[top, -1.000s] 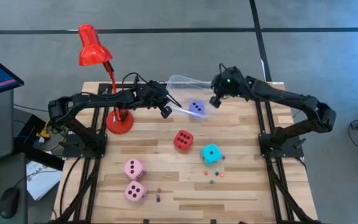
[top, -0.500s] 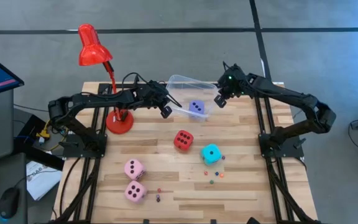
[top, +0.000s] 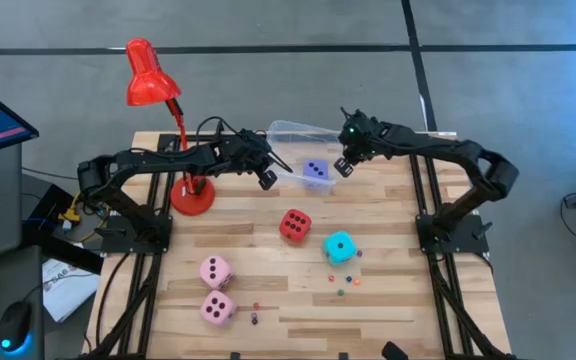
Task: Pick & Place Dice
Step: Move the transparent bin
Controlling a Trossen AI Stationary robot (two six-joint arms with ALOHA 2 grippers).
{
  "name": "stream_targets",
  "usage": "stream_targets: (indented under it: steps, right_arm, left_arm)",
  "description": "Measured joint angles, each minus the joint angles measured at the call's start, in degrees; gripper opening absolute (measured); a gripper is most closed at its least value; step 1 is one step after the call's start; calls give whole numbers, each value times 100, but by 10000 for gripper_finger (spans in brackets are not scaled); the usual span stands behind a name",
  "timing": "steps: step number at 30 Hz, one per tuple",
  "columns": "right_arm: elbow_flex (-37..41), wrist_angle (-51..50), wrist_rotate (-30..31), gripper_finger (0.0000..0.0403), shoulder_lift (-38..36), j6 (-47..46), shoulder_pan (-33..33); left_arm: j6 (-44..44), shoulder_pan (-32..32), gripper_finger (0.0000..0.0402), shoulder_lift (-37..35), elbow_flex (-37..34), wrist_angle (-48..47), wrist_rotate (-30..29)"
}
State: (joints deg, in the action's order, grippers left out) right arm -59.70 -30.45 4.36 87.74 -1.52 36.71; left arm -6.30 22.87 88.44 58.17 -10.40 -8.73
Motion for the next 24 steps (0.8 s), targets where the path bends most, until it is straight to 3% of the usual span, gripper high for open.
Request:
stream_targets:
  steps: [8, 24]
  right_arm:
    - [0, 243, -4, 0, -417, 192, 9]
    - [0, 501, -50, 0, -413, 502, 101]
  left_arm:
    - [-1, 2, 0, 0, -2, -14, 150]
    - [-1, 2, 0, 0, -4, 49, 201]
